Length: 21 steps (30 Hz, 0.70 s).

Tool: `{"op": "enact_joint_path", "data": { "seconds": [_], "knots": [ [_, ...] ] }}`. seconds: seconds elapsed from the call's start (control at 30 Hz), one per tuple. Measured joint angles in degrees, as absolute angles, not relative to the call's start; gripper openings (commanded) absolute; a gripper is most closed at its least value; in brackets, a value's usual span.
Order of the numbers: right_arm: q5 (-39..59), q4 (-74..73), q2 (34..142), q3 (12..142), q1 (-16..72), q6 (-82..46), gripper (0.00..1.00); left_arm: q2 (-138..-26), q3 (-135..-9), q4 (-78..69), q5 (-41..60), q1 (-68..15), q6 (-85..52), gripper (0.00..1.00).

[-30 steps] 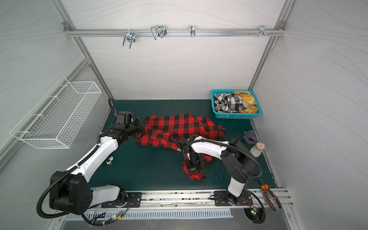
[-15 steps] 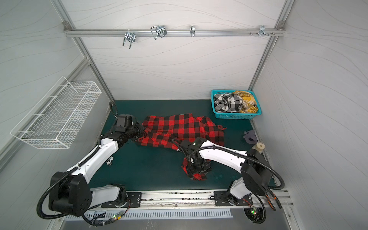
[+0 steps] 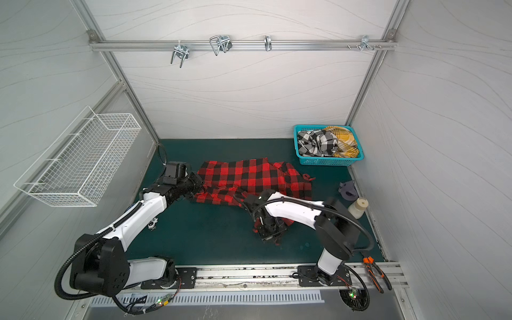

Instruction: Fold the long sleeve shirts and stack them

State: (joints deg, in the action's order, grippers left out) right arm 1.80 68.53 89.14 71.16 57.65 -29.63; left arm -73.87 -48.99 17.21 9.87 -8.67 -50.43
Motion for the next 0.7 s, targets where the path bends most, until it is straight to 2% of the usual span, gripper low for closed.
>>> {"op": "enact_joint_path", "data": {
  "seconds": [0.1,0.13,0.17,0.2,0.23,0.37,0.43,0.53,0.57,0.63,0.7],
  "knots": [
    [2.6,69.1,82.9,87.9,50.7,-26.6,0.00,-72.9,-48.7,17.8,10.3,-8.7,-50.9,0.00],
    [3.0,68.9,82.7,93.5,46.2,-25.7,0.14,-71.8,-48.2,18.3,10.5,-8.7,-51.0,0.00],
    [3.0,68.2,83.5,99.4,40.9,-25.2,0.38,-70.6,-47.8,19.1,10.7,-8.8,-51.1,0.00],
    [3.1,67.7,86.2,105.8,35.4,-24.8,0.67,-68.9,-47.3,20.1,10.9,-9.0,-51.1,0.00],
    [3.7,67.5,89.6,112.8,30.6,-24.8,0.78,-67.0,-46.8,21.1,11.0,-9.2,-51.1,0.00],
    [4.4,68.5,106.1,133.9,22.8,-24.3,0.83,-60.4,-44.3,24.2,11.2,-9.5,-51.1,0.00],
    [3.1,66.8,109.9,128.6,23.1,-24.5,0.85,-58.1,-42.3,25.6,11.2,-9.5,-51.3,0.00],
    [1.1,64.1,104.6,105.1,25.4,-25.5,0.90,-58.0,-40.5,27.3,11.5,-9.5,-51.9,0.00],
    [0.7,63.7,101.1,96.3,26.3,-26.1,0.94,-58.7,-40.3,27.9,11.7,-9.5,-52.0,0.00],
    [1.2,62.0,89.6,78.5,28.2,-26.7,0.97,-60.8,-40.4,29.4,12.6,-9.2,-52.2,0.00],
    [2.2,62.0,77.8,68.6,28.7,-27.2,0.98,-63.0,-40.8,31.2,13.7,-8.6,-51.8,0.00]
  ]
}}
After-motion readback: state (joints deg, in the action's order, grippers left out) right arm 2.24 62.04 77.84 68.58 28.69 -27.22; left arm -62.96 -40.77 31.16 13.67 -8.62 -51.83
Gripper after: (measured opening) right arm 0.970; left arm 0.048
